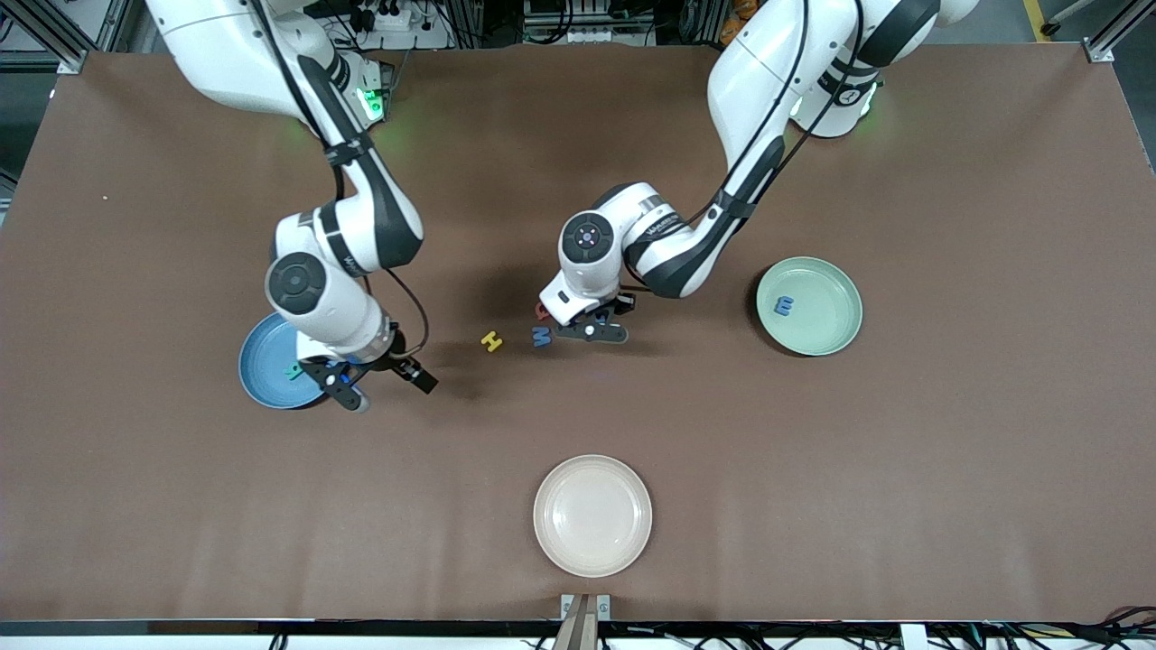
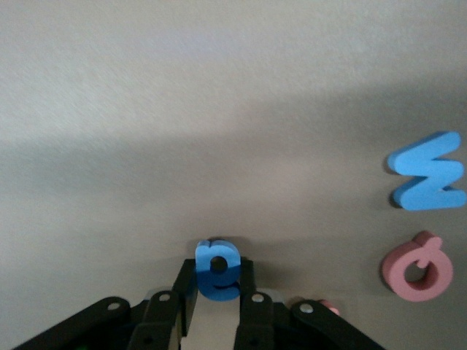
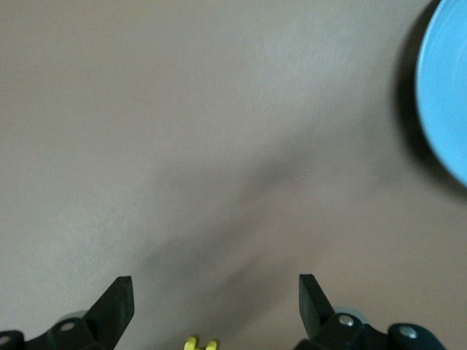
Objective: Sort uppercase to blue plate, lowercase to green plate
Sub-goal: 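Place the a on the green plate while the right gripper grasps H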
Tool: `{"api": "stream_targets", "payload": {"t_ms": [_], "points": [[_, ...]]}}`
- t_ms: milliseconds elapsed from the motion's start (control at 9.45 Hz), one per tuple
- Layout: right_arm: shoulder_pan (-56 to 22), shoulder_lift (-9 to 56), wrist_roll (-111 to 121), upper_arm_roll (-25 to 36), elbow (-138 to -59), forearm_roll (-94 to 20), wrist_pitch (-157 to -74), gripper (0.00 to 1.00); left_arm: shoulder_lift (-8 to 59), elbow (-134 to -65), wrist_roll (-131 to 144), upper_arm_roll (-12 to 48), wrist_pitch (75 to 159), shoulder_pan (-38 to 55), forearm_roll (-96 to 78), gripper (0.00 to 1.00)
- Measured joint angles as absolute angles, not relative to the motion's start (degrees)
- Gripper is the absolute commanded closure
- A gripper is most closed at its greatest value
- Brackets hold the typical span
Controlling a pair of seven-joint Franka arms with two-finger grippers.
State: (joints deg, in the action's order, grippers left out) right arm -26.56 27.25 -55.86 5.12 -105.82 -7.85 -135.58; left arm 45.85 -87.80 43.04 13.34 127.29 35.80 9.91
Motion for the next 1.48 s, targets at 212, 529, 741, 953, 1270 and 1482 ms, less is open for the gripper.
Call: {"api": "stream_targets", "payload": {"t_ms": [212,529,741,953,1270,1482], "points": [[-28.99,29.13,-59.92,5.03,-103.88,-7.85,-135.64,0.0,44.4,-87.82,37.06,13.29,125.51,32.88,9.91,1.0],[-31.38,32.3,-63.19,5.01,-101.11,-7.85,-134.98,0.0,41.77,-90.15,27.56,13.19,123.79,27.33,9.91,1.0],[-31.69,33.84,-63.37,4.97,-101.08,-7.85,-131.12,0.0,39.2,-94.05,21.5,13.1,123.69,24.29,9.92,1.0],[-32.37,34.35,-63.63,4.88,-101.06,-8.03,-128.51,0.0,35.63,-99.4,14.51,13.03,123.71,20.43,9.95,1.0],[-34.37,35.51,-65.02,4.83,-101.05,-8.95,-131.05,0.0,29.01,-107.76,5.58,13.04,123.75,14.4,9.96,1.0],[-35.19,36.64,-67.29,4.82,-101.05,-9.02,-133.43,0.0,24.94,-113.4,-0.72,13.0,124.51,10.85,9.97,1.0]]}}
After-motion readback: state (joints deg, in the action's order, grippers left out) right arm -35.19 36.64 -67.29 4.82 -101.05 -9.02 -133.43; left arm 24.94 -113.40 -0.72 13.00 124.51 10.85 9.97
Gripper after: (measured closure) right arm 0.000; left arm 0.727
